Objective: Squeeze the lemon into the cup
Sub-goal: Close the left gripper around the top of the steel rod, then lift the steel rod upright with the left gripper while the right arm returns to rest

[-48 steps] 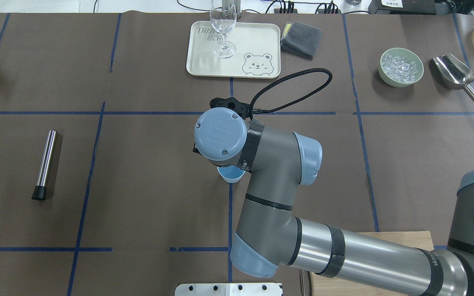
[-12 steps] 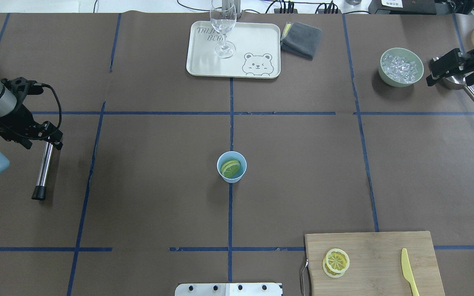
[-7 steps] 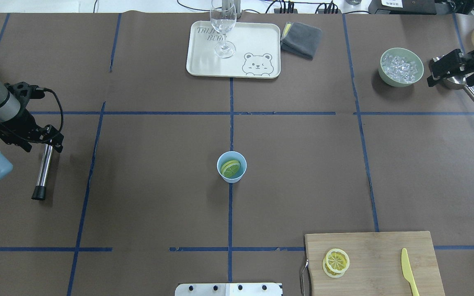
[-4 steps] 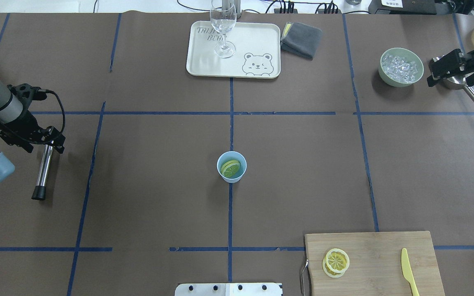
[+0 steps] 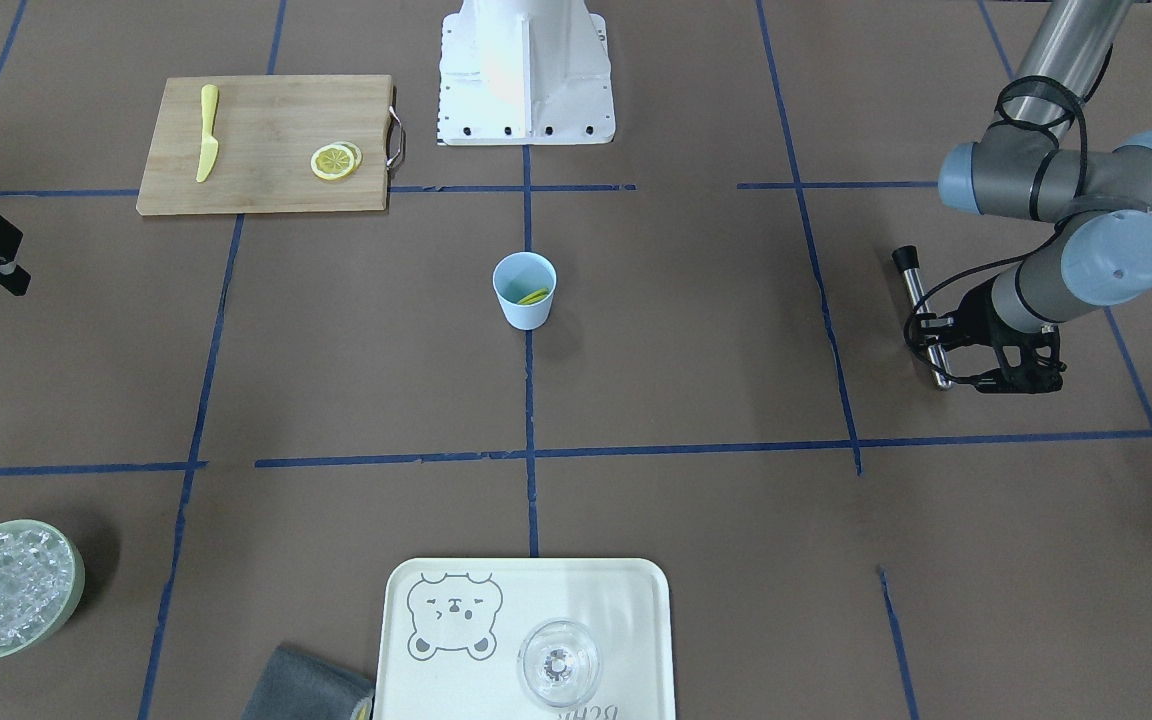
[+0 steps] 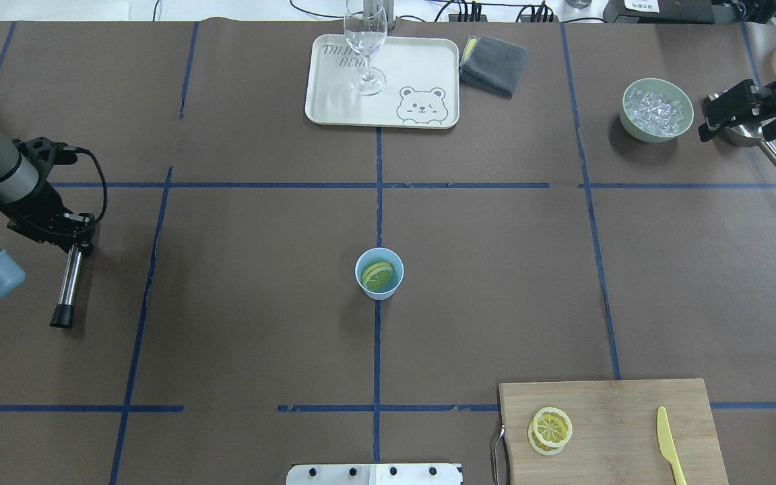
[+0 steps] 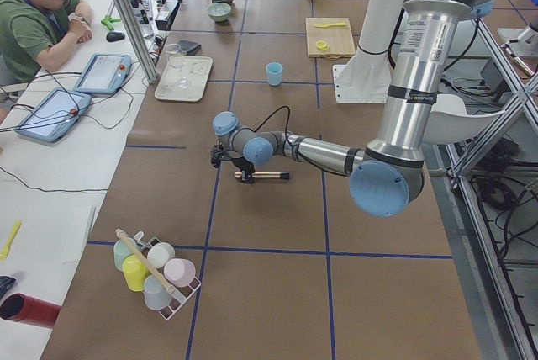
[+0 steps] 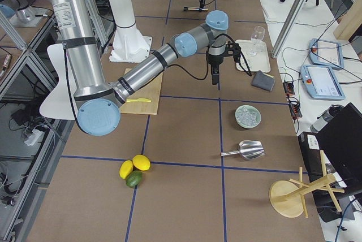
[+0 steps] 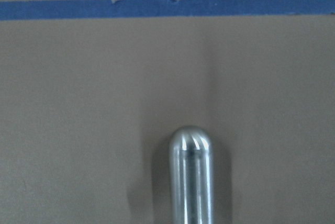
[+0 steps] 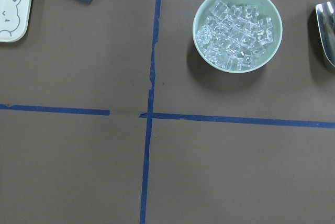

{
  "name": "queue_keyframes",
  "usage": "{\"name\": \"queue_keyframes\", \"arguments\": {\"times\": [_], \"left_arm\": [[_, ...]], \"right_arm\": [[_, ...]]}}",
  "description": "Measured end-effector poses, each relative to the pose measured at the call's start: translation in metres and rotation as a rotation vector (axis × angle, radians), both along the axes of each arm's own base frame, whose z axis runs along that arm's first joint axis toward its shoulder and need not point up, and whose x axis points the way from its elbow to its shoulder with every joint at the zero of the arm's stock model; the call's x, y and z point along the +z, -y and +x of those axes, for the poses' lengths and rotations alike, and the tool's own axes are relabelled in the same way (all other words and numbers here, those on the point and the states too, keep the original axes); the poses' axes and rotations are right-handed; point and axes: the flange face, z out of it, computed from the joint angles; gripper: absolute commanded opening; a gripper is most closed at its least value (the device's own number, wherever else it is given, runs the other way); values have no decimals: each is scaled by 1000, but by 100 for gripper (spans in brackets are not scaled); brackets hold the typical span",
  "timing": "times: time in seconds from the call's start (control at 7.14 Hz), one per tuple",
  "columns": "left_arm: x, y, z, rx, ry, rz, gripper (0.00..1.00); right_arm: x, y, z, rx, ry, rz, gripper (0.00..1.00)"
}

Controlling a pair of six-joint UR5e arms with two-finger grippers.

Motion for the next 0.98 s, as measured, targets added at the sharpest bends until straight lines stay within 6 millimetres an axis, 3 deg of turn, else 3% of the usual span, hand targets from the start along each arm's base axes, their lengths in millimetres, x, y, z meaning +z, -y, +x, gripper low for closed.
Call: {"name": "queue_keyframes", "arguments": {"times": [0.28,0.42,0.7,0.98], "left_arm": [[-10,-1,-3,-5,-8,17,0],[-28,0,-12,-20,-22,51,0],[-86,5,-37,-93,-16,209,0],[-159,11,-57,-231,47,442,0]], "right_arm": [[0,0,0,-1,3,-2,100],[-1,0,0,-2,7,-2,100],[-1,-1,1,-2,11,-5,100],[3,0,0,-2,10,-17,100]]}}
